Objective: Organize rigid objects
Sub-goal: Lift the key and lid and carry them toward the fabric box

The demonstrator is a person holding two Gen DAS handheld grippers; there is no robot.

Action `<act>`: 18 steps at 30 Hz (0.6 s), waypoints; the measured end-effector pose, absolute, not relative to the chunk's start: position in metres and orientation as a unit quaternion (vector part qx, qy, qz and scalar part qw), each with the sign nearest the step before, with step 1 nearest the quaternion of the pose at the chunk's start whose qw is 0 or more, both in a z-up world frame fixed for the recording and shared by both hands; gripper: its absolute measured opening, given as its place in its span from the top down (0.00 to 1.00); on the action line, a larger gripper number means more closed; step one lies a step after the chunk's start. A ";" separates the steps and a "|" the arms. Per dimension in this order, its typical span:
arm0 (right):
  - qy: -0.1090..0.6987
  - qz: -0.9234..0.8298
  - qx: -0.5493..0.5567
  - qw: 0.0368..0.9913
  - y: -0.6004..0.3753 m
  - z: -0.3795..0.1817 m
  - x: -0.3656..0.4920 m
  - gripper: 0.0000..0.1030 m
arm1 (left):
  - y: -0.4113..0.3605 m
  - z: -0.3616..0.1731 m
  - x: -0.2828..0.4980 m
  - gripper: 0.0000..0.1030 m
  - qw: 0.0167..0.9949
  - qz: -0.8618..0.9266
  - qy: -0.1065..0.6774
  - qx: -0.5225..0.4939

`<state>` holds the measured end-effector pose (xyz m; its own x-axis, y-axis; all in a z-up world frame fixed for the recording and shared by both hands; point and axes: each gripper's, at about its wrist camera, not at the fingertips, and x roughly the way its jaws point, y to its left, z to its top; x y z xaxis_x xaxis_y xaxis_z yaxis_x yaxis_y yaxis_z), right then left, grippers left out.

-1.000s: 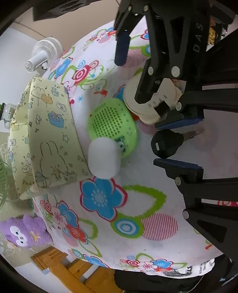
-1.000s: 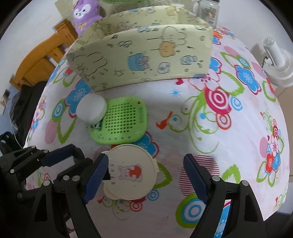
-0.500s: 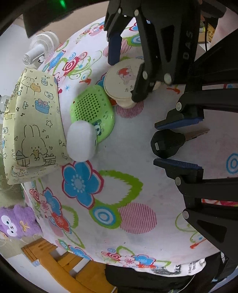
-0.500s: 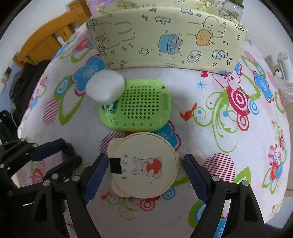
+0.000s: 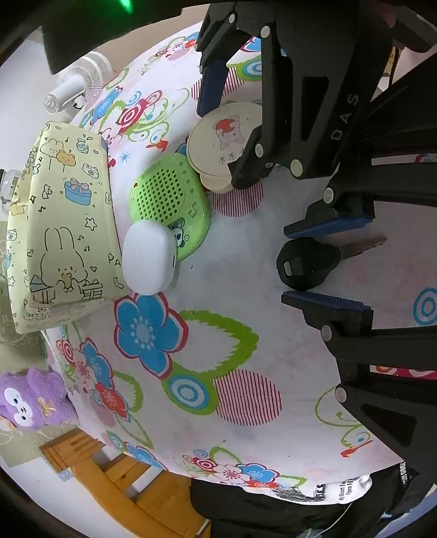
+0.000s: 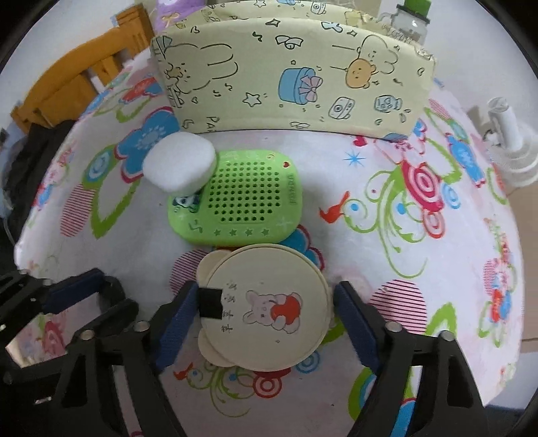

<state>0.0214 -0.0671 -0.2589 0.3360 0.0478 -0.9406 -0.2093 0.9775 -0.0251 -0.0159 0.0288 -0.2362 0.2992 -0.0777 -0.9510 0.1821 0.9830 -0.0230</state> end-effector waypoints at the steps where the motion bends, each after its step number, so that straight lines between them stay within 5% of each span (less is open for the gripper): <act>1: 0.570 0.078 -0.066 0.815 -0.068 -0.258 0.022 0.23 | 0.029 -0.236 -0.015 0.69 0.803 -0.080 0.590 0.039; 18: 0.552 0.064 -0.014 0.831 -0.096 -0.217 0.028 0.23 | 0.007 -0.208 0.011 0.69 0.803 -0.099 0.587 0.028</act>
<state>0.0278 -0.0964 -0.2172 0.3830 0.0919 -0.9192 -0.1218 0.9914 0.0484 0.0112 0.0069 -0.2085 0.2912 -0.1260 -0.9483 0.1929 0.9787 -0.0708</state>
